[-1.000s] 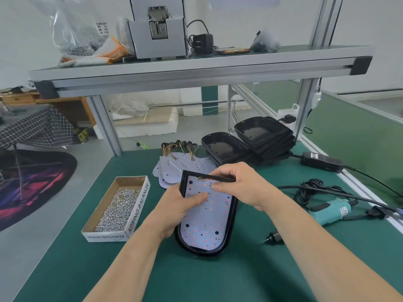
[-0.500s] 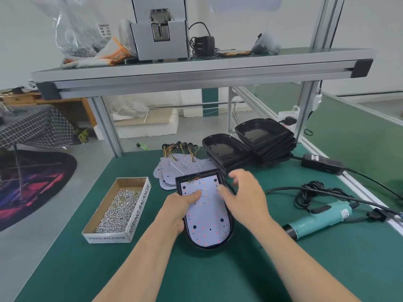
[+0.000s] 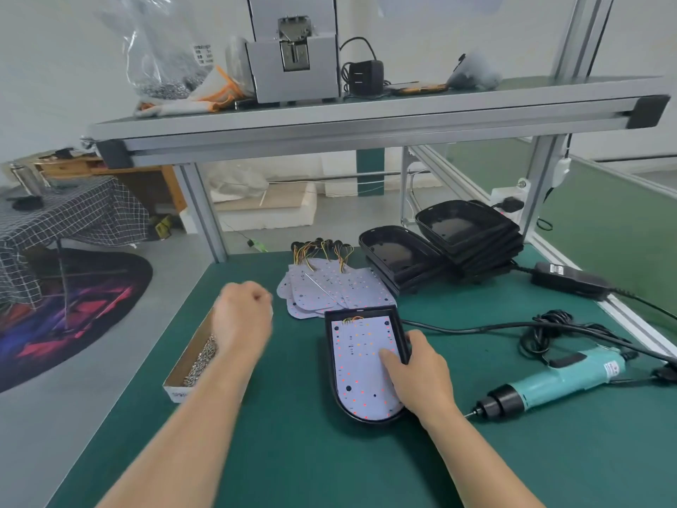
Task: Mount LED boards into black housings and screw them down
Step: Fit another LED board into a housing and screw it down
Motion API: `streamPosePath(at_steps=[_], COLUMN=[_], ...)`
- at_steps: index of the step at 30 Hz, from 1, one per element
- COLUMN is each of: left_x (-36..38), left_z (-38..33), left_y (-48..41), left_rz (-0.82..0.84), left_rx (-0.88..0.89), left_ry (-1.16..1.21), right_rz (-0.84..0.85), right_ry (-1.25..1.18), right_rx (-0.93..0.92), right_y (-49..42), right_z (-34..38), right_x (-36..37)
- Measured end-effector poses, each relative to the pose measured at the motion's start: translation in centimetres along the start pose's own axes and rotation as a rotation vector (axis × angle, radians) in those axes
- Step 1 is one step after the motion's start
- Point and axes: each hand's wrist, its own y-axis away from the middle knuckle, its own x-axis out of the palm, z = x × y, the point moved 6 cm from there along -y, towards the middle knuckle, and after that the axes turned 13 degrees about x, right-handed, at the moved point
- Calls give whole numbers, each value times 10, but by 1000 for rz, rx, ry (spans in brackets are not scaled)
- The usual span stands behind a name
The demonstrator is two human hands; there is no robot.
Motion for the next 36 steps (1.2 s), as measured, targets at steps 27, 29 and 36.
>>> streamPosePath(at_steps=[27,29,36], left_x=[-6,-6,21], left_z=[66,68,21], left_y=[4,5,31], left_rz=[212,197,207], left_rx=[29,-54,-805], left_ry=[-396,-250,1486], right_rz=[18,18,25], right_ry=[-51,-48,-48], right_rx=[8,3,9], right_y=[-5,-5,-3], right_z=[-5,-5,-3], right_x=[2,2,2])
